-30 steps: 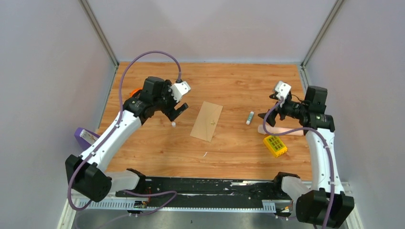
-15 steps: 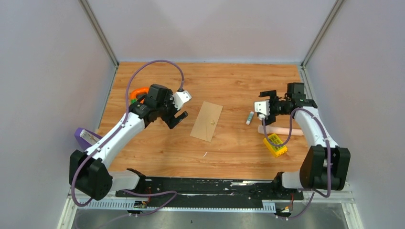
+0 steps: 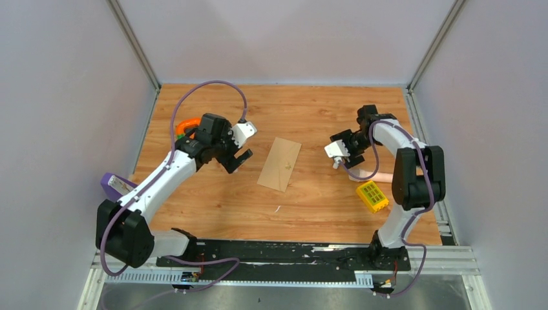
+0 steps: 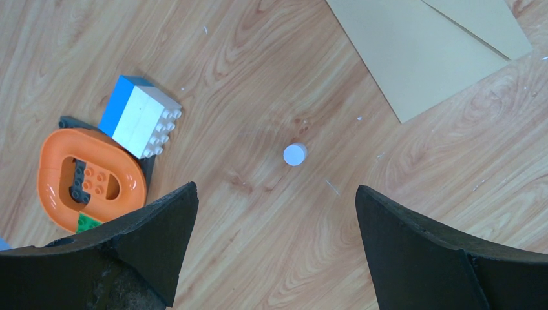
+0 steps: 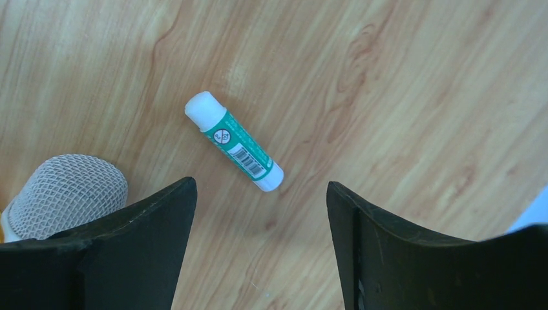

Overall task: Place the letter into the envelope and seal it
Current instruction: Screw the solid glue.

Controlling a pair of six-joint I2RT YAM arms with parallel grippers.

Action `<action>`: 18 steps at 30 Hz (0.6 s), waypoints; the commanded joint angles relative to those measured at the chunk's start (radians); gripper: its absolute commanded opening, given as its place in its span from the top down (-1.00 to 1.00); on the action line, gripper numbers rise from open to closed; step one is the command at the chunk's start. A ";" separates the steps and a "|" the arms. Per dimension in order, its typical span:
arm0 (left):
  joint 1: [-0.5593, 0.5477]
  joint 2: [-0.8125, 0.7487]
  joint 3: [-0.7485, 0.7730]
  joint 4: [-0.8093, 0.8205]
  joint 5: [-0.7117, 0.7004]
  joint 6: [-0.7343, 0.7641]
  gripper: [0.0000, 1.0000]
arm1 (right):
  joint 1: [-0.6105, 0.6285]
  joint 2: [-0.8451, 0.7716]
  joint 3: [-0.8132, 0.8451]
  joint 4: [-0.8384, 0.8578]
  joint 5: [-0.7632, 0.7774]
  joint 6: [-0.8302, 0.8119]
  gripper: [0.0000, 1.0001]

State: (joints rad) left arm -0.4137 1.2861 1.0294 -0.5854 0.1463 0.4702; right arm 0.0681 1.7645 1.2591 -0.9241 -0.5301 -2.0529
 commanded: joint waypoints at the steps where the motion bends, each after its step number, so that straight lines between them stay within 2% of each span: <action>1: 0.011 0.014 0.008 0.020 0.006 -0.013 -1.00 | 0.015 0.063 0.073 -0.060 0.068 -0.176 -0.48; 9: 0.027 0.045 0.038 0.005 0.049 -0.021 -1.00 | 0.026 0.148 0.159 -0.100 0.156 -0.201 -0.35; 18: 0.032 0.064 0.026 0.013 0.031 -0.026 -1.00 | 0.047 0.184 0.166 -0.101 0.176 -0.266 -0.27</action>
State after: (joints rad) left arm -0.3916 1.3499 1.0355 -0.5873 0.1707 0.4587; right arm 0.0978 1.9240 1.3964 -0.9993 -0.3672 -2.0705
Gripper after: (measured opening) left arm 0.998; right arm 0.652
